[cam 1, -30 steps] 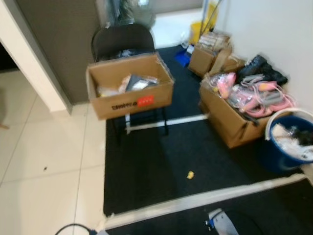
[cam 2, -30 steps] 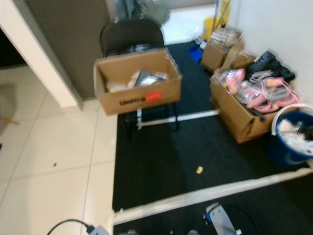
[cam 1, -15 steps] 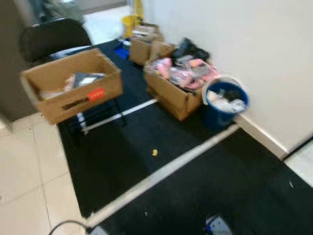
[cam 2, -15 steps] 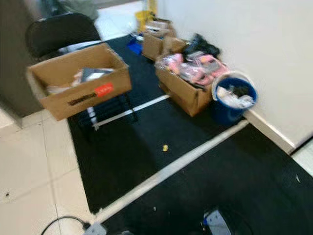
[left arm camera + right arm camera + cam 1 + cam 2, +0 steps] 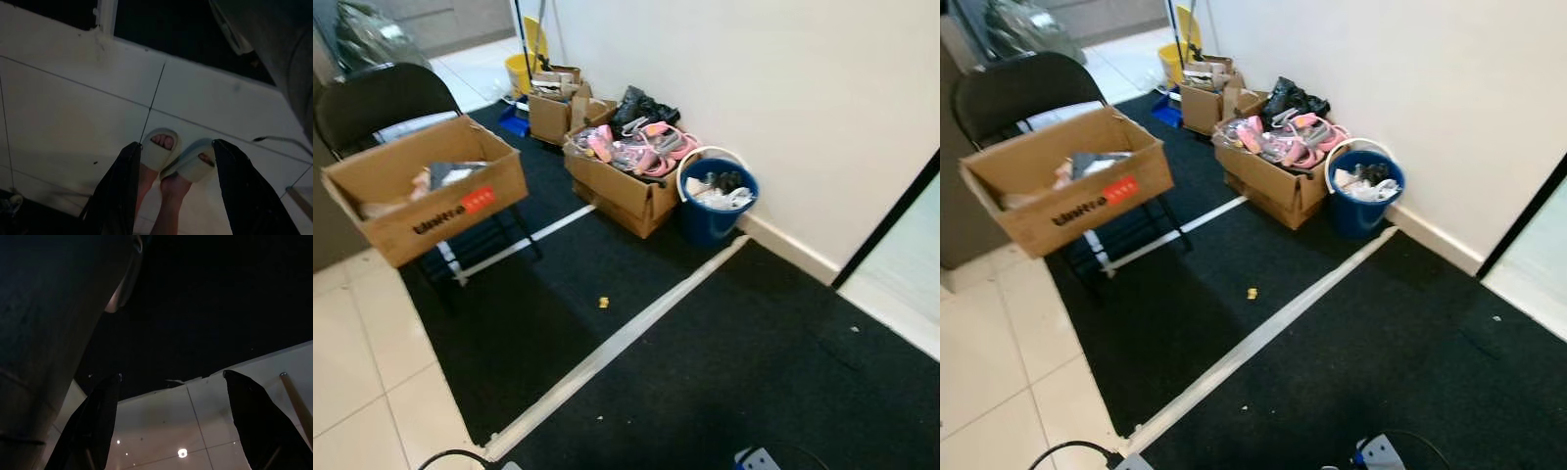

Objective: Picking trash to rubbish bin

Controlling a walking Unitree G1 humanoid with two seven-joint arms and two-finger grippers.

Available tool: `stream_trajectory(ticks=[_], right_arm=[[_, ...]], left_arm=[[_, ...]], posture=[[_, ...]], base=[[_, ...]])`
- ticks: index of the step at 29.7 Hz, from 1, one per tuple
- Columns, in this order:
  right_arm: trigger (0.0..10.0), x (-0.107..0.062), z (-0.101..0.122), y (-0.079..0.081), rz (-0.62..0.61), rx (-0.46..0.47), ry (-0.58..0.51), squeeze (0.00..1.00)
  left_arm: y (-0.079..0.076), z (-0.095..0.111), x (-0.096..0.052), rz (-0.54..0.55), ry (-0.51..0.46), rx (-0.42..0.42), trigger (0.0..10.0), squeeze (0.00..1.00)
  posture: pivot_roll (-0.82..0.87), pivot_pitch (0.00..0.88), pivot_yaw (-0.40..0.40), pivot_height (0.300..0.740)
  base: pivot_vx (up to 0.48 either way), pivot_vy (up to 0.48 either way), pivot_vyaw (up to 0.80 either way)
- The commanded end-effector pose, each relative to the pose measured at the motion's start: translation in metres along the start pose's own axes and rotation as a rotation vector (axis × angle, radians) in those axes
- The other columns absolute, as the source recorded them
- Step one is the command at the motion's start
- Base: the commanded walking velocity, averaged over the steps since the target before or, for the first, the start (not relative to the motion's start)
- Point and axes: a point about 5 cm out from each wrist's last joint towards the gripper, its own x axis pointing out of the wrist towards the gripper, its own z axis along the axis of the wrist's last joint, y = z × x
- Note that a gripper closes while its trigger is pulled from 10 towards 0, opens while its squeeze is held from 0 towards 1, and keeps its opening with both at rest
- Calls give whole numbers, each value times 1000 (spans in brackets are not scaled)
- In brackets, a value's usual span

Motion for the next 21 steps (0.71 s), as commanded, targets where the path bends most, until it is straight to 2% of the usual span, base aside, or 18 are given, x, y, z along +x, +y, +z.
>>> stream_trajectory(ticks=[1, 7, 15, 21], right_arm=[[10000, 0, -5, 1, 4, 21, 10, 0], [10000, 0, -5, 1, 3, 23, 11, 0], [10000, 0, -4, 0, 0, 13, 14, 0], [10000, 0, -5, -1, 1, 5, 21, 0]], left_arm=[[0, 0, 0, -3, 9, -1, 10000, 0], [-2, 1, 0, -9, 8, 8, 10000, 0], [0, -2, 0, -15, 7, 5, 10000, 0], [2, -1, -1, -15, 8, 5, 10000, 0]], posture=[[43, 106, 56, 740], [43, 106, 56, 740], [43, 104, 54, 740], [42, 101, 52, 740]], base=[[0, 0, 0], [0, 0, 0], [362, 0, 0], [326, 0, -800]])
